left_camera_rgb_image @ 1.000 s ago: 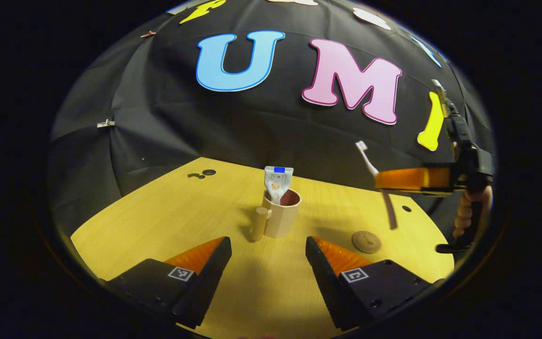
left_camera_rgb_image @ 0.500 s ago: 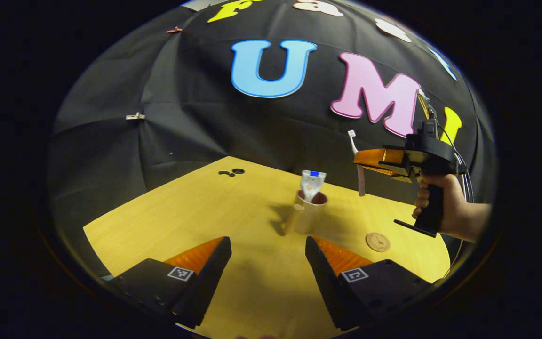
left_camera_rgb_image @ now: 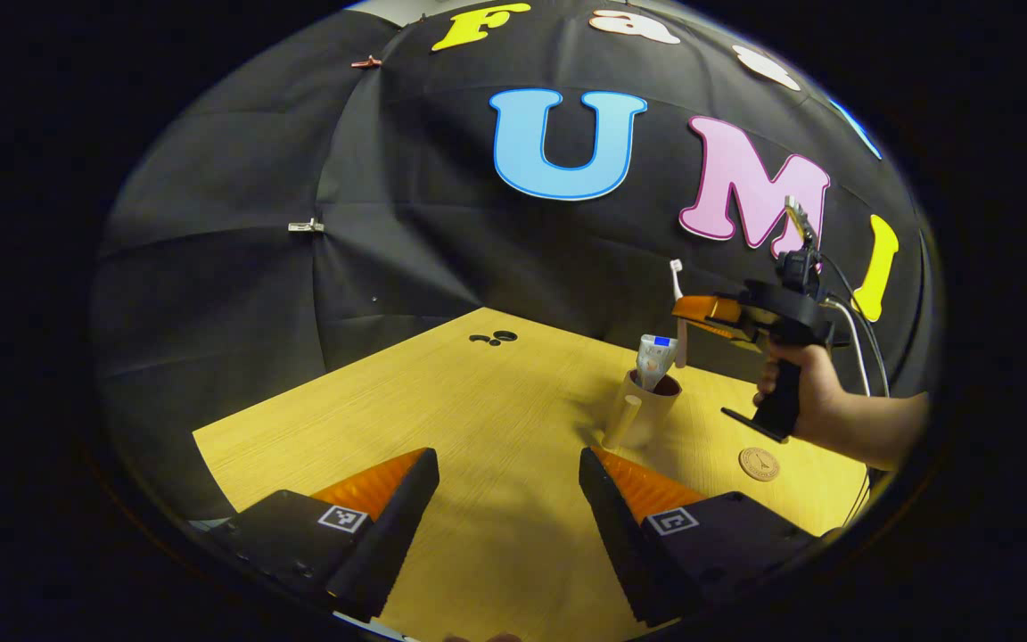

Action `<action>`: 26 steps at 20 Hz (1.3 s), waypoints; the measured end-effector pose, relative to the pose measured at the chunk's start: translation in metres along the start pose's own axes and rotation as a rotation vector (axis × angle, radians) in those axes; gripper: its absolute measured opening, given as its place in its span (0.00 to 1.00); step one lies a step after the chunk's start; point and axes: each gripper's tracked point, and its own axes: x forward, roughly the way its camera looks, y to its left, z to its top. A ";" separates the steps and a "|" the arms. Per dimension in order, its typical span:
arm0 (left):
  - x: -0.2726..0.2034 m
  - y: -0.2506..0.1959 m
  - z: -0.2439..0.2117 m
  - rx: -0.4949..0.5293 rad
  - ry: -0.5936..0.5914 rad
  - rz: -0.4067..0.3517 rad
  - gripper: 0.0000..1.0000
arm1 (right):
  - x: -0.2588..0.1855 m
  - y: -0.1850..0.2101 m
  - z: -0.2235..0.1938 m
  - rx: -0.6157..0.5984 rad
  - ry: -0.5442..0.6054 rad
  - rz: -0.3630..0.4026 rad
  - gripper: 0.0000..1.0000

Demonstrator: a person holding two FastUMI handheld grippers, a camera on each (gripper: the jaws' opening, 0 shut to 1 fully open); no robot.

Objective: Put the toothbrush and toothpaste on the desktop into the cup, then pick up the cup and place it on the coaster on the desktop.

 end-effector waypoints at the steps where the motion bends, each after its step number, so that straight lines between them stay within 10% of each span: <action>1: 0.002 0.003 -0.001 0.006 -0.001 0.000 0.98 | 0.003 -0.002 -0.005 -0.014 0.001 -0.005 0.05; 17: 0.011 -0.014 -0.032 0.059 0.049 -0.051 0.98 | -0.016 -0.013 -0.047 -0.003 0.022 0.031 0.12; 23: 0.028 -0.039 -0.015 0.064 0.033 -0.099 0.98 | -0.059 -0.047 -0.029 -0.053 0.002 -0.031 0.96; 26: 0.042 -0.053 -0.003 0.109 0.032 -0.151 0.98 | -0.084 -0.078 -0.012 -0.088 -0.015 -0.088 0.98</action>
